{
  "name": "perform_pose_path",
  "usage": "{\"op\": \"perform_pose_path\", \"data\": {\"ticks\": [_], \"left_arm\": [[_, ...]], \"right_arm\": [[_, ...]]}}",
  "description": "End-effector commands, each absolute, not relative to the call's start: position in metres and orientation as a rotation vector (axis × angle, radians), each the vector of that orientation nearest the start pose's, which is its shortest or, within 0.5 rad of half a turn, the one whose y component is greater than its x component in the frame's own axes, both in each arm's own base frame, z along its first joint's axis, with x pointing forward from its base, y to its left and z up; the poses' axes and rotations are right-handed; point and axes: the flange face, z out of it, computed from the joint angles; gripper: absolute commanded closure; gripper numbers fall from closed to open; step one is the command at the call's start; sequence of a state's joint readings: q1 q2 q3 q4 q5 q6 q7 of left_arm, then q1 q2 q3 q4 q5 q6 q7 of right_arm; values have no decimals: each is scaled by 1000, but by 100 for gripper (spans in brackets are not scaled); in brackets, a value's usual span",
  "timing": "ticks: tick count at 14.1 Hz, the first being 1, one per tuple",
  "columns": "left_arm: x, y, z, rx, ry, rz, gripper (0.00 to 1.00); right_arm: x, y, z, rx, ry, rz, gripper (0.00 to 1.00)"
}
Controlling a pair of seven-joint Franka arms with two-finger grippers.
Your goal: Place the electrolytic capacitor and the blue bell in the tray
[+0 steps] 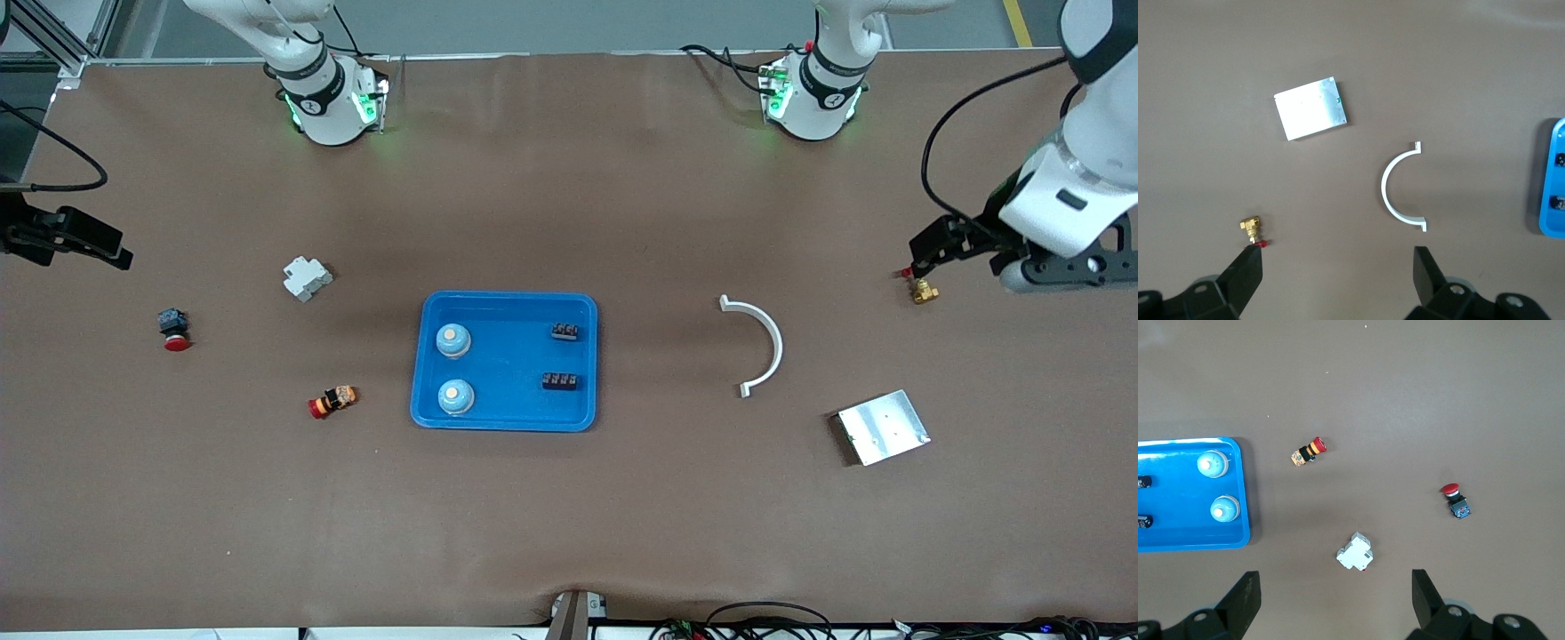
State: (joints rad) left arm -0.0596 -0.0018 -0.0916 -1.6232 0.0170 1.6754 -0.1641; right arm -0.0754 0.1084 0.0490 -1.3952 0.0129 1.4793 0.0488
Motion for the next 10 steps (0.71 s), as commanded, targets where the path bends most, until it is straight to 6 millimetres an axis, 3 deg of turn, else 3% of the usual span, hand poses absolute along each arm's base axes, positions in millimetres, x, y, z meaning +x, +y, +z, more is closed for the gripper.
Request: {"op": "perform_pose_path", "data": {"ticks": [1, 4, 10], "left_arm": [[528, -89, 619, -3132, 103, -30, 0], [506, -92, 639, -3120, 190, -9, 0], [498, -102, 661, -3122, 195, -82, 0]], "right_arm": [[576, -10, 645, -3123, 114, 22, 0], [576, -14, 645, -3121, 121, 19, 0], [575, -15, 645, -3122, 113, 29, 0]]}}
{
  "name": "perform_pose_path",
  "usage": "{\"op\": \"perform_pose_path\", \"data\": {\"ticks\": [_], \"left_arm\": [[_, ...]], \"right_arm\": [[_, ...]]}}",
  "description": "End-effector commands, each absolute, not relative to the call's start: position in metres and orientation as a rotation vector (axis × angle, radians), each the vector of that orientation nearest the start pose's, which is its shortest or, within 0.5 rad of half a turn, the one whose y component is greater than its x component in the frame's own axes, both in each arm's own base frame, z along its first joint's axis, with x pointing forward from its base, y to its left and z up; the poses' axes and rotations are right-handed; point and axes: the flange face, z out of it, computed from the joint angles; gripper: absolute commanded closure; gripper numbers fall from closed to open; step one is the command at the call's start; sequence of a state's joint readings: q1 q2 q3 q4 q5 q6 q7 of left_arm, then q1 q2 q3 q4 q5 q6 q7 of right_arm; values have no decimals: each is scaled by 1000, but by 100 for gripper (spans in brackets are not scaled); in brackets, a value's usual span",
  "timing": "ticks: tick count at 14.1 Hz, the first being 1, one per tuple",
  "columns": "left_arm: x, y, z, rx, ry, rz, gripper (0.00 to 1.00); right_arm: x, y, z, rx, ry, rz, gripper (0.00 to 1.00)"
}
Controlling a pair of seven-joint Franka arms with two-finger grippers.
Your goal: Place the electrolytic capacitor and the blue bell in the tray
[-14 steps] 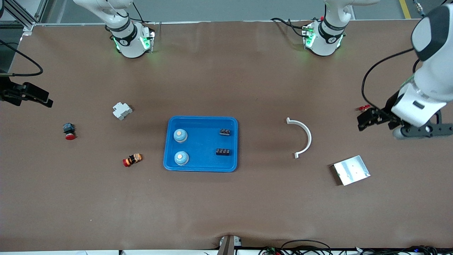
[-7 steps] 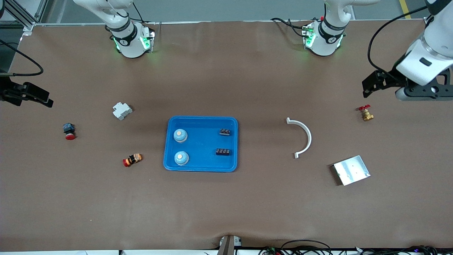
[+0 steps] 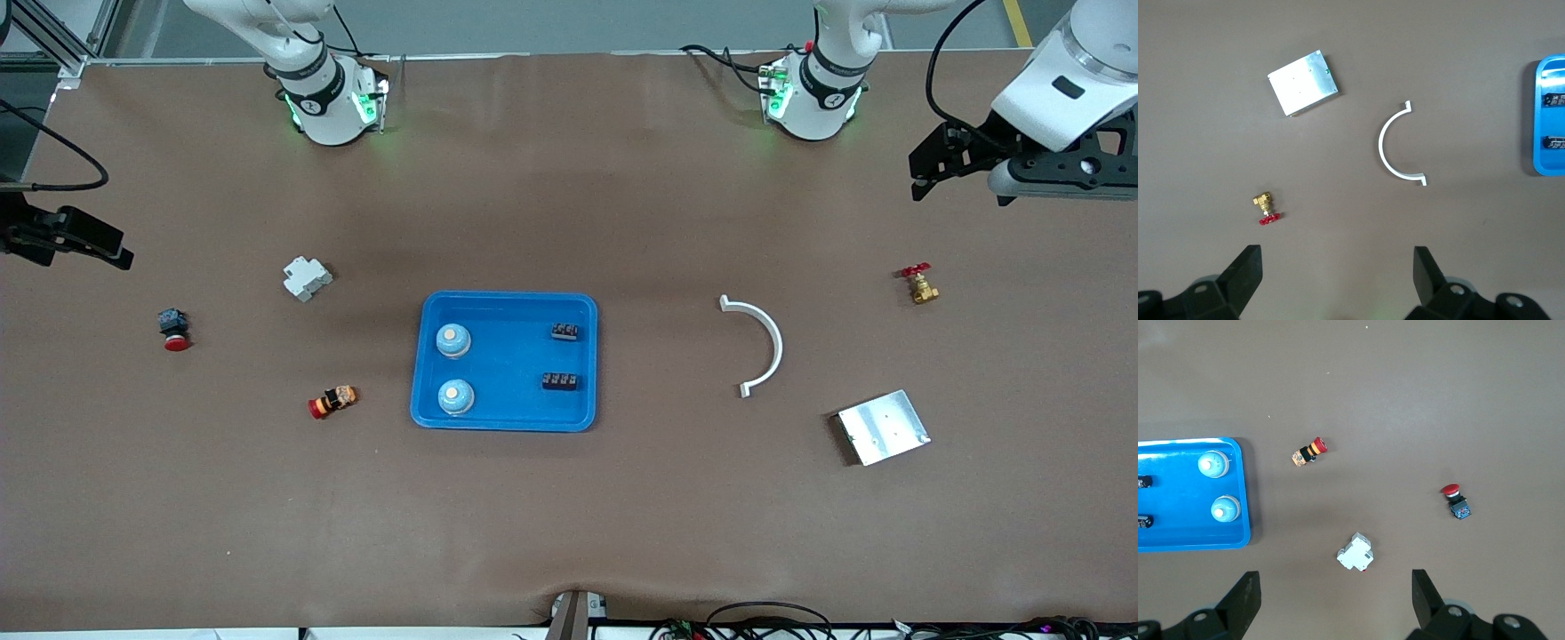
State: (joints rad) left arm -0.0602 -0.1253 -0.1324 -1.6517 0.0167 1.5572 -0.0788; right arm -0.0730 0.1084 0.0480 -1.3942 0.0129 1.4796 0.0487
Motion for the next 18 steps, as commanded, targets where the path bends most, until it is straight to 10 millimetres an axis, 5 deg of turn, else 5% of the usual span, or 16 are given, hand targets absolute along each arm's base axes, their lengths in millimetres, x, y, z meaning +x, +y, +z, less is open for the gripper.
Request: {"op": "perform_pose_path", "data": {"ticks": [1, 8, 18], "left_arm": [[499, -103, 663, -3127, 196, -96, 0], [501, -106, 670, -3207, 212, -145, 0], [504, -110, 674, -3196, 236, -159, 0]], "right_arm": [[573, -16, 643, -3122, 116, 45, 0], [562, -39, 643, -3073, 183, 52, 0], [551, -32, 662, -3062, 180, 13, 0]]}}
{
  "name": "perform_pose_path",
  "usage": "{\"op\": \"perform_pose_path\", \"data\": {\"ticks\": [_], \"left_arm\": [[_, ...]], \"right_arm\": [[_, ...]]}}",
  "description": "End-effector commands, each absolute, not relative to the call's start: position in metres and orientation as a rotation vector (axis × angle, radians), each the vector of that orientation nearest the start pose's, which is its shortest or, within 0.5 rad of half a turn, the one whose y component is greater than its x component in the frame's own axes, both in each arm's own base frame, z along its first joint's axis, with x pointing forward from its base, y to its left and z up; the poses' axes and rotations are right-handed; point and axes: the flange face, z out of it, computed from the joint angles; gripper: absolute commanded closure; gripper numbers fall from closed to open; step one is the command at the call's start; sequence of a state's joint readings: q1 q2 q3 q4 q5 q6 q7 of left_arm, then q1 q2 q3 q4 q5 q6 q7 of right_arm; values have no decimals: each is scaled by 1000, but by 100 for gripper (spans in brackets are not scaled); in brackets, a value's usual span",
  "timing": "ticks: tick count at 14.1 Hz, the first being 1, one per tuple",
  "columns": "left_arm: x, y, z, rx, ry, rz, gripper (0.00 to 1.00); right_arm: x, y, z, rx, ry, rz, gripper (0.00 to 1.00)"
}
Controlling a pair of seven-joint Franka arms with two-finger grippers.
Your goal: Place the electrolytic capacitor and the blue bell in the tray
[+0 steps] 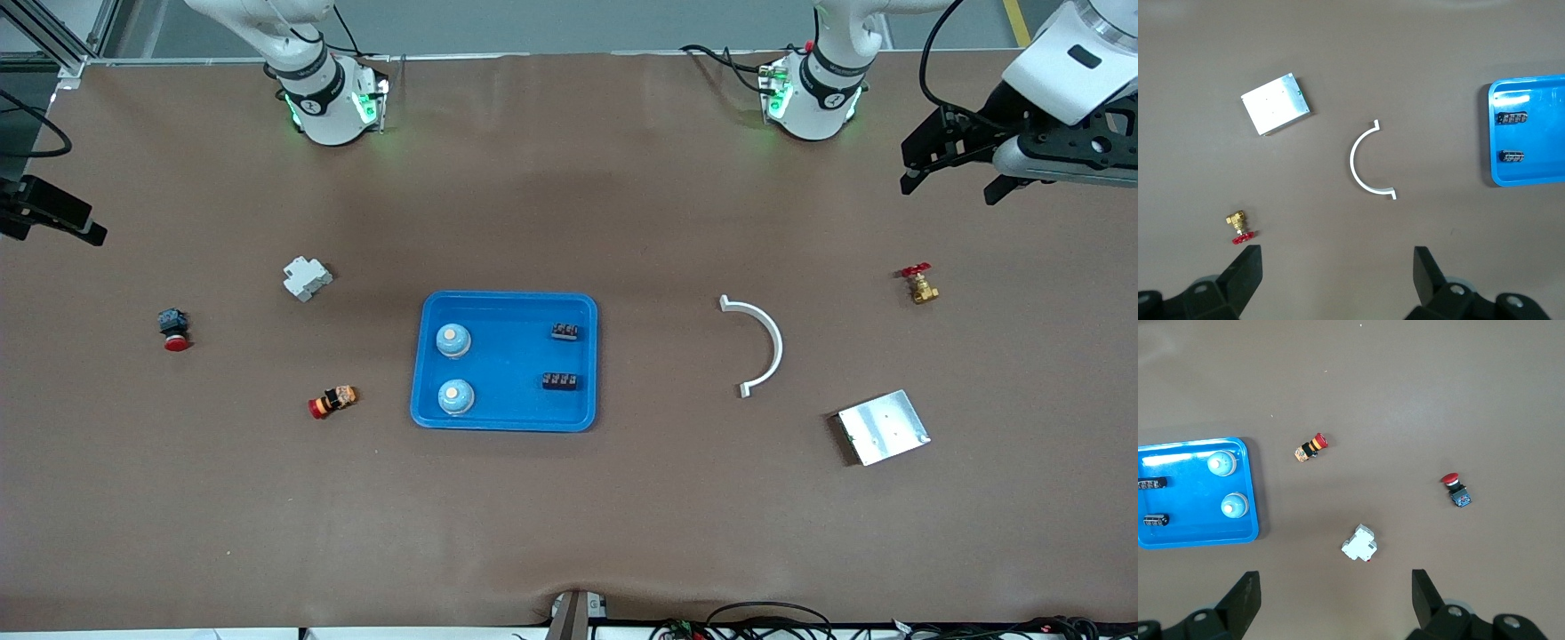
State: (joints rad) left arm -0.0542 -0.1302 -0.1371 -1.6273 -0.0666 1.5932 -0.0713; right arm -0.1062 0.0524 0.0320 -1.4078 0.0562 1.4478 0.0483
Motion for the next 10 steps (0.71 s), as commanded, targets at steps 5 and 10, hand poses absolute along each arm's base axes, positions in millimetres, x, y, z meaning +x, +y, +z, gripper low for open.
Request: {"op": "perform_pose_path", "data": {"ticks": [5, 10], "left_arm": [[505, -106, 673, -3197, 222, -157, 0], [506, -106, 673, -3187, 223, -158, 0]], "right_arm": [[554, -31, 660, -3060, 178, 13, 0], [554, -23, 659, -3062, 162, 23, 0]]}}
